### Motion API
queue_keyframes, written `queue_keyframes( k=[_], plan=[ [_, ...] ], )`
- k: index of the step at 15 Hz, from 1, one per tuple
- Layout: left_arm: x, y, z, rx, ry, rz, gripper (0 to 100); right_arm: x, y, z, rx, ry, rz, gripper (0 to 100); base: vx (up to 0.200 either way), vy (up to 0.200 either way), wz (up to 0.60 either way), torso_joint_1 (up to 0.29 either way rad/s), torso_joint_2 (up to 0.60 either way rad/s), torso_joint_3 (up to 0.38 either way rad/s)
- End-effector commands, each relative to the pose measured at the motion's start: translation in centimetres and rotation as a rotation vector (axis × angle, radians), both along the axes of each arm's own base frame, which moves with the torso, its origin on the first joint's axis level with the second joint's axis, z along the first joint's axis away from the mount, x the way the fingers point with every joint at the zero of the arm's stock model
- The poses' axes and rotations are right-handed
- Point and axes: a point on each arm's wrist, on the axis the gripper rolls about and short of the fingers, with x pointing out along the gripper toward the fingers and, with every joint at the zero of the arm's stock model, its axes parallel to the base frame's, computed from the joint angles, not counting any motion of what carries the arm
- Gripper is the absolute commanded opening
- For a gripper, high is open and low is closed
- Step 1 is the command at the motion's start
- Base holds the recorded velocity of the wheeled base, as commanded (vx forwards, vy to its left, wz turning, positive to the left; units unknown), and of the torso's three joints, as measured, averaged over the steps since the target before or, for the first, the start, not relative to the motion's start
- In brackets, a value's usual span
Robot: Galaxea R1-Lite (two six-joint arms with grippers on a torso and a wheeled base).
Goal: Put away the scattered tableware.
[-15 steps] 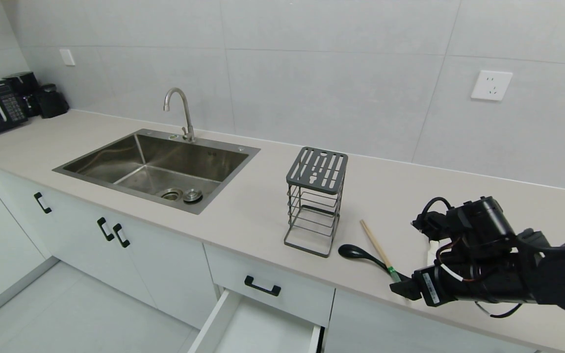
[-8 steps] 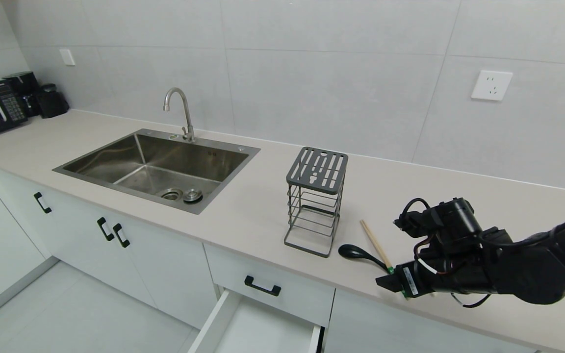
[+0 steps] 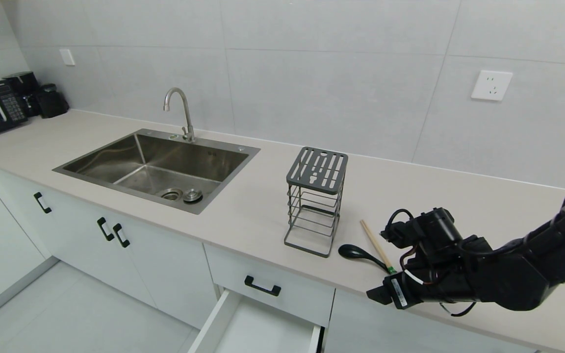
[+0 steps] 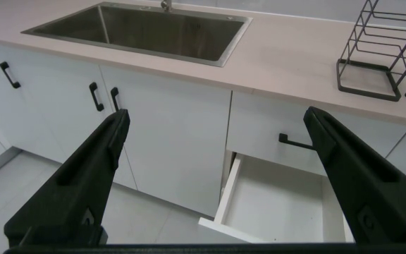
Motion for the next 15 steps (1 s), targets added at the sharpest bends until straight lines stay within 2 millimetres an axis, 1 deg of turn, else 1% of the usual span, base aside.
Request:
queue_keyframes(
  k=[1, 5, 11, 12, 15],
  plan=[
    [0.0, 0.0, 0.0, 0.0, 0.001, 0.0, 100, 0.0, 0.1, -0.4, -0.006, 0.01, 0.003, 100, 0.0, 0.0, 0.0, 0.0, 0.0, 0.0],
    [0.0, 0.0, 0.0, 0.0, 0.001, 0.0, 100, -0.1, 0.2, -0.6, 0.008, 0.027, -0.025, 100, 0.0, 0.0, 0.0, 0.0, 0.0, 0.0],
    [0.0, 0.0, 0.0, 0.0, 0.001, 0.0, 100, -0.2, 0.4, -0.8, 0.01, 0.039, -0.021, 100, 0.0, 0.0, 0.0, 0.0, 0.0, 0.0],
    [0.0, 0.0, 0.0, 0.0, 0.001, 0.0, 100, -0.3, 0.5, -0.8, 0.011, 0.039, -0.017, 0, 0.0, 0.0, 0.0, 0.0, 0.0, 0.0],
    [0.0, 0.0, 0.0, 0.0, 0.001, 0.0, 100, -0.3, 0.9, -1.5, 0.013, 0.062, -0.032, 0, 0.0, 0.0, 0.0, 0.0, 0.0, 0.0]
  ],
)
